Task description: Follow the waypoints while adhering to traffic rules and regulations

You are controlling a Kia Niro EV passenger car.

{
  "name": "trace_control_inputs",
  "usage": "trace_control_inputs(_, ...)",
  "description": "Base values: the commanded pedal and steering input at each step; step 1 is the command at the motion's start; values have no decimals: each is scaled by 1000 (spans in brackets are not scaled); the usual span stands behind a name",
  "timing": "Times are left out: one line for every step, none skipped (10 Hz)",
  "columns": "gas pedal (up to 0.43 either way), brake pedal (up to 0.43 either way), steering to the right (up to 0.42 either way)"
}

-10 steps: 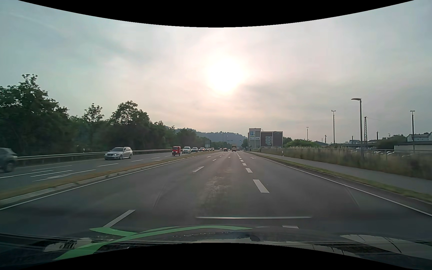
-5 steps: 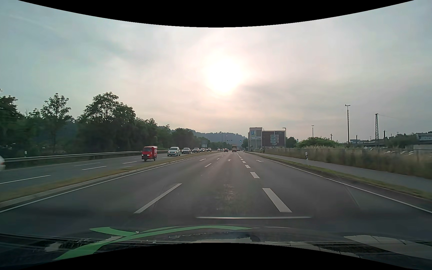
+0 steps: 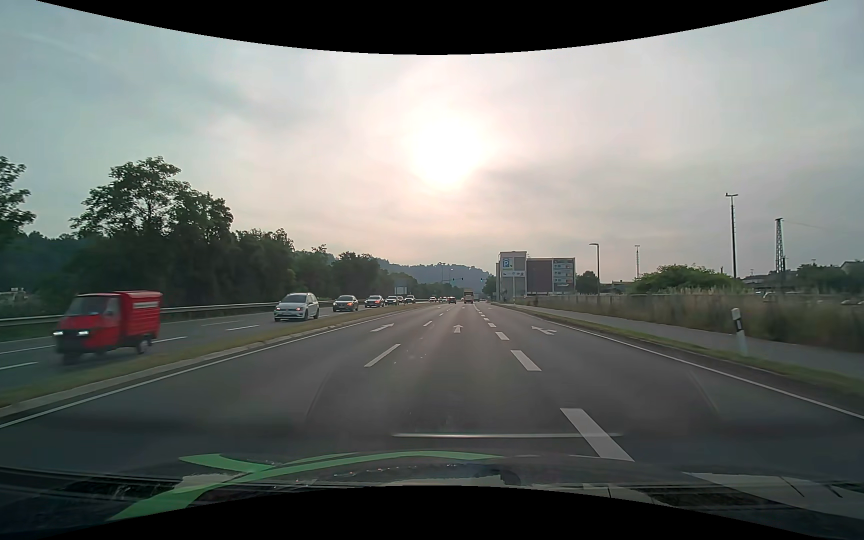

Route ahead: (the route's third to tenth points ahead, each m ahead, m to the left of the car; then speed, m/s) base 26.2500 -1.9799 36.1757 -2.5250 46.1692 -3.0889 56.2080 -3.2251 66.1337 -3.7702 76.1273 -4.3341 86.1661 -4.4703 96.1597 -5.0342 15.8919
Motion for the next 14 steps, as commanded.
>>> trace_control_inputs(130,0,0)
trace_control_inputs(130,0,0)
trace_control_inputs(130,0,0)
trace_control_inputs(138,0,0)
trace_control_inputs(138,0,0)
trace_control_inputs(138,0,1)
trace_control_inputs(138,0,1)
trace_control_inputs(150,0,1)
trace_control_inputs(150,0,1)
trace_control_inputs(157,0,1)
trace_control_inputs(157,0,1)
trace_control_inputs(157,0,1)
trace_control_inputs(169,0,1)
trace_control_inputs(169,0,1)
